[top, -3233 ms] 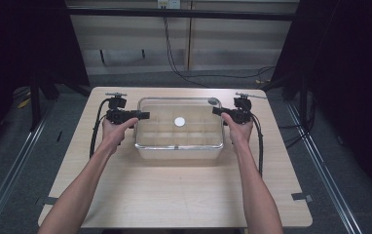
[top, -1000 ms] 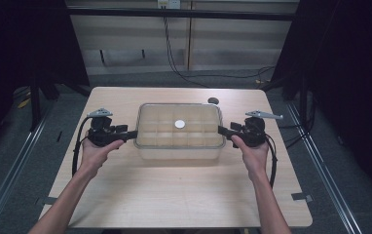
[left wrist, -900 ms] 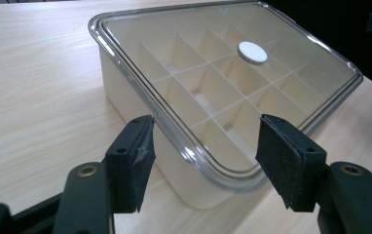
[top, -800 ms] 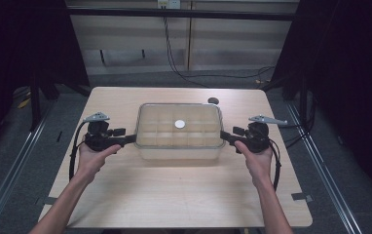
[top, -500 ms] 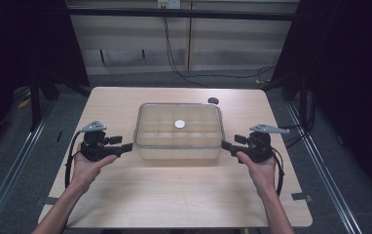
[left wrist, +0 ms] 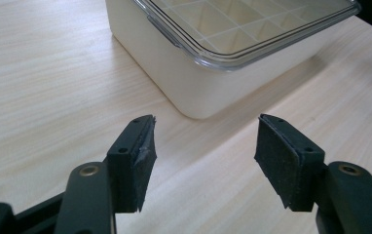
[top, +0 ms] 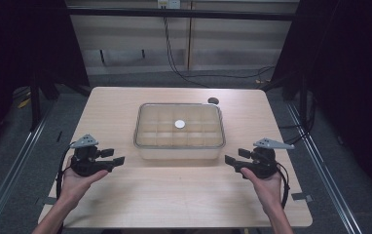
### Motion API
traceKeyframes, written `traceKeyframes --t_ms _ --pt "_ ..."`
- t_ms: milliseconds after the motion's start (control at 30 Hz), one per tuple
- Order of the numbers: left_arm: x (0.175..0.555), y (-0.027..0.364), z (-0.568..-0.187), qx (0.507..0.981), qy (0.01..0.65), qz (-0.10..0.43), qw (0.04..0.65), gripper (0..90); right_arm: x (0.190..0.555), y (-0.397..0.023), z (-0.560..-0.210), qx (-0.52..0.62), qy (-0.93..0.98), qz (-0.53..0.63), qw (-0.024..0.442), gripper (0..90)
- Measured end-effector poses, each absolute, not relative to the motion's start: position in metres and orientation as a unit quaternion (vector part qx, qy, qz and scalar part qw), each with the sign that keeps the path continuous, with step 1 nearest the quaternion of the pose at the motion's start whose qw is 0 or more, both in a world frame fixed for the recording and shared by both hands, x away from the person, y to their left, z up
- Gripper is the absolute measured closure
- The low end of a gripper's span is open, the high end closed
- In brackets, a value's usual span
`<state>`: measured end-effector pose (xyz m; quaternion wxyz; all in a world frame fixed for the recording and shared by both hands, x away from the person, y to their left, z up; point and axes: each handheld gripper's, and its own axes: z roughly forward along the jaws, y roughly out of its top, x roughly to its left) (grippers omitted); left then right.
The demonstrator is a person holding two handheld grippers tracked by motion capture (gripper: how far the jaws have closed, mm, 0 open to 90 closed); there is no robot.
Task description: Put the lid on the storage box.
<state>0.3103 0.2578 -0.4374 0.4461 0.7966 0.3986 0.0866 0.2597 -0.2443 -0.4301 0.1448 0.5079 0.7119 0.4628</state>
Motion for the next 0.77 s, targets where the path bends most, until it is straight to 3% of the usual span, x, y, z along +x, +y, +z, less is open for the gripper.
traceKeyframes --t_ms 333,767 --pt "0.283 0.27 -0.455 0.798 0.415 0.063 0.433 31.4 0.234 -0.252 -0.441 0.517 0.711 0.452 0.148 29.7" --pt "0.261 0.276 -0.469 0.81 0.406 0.054 0.42 29.8 0.207 -0.267 -0.464 0.545 0.689 0.455 0.144 25.6"
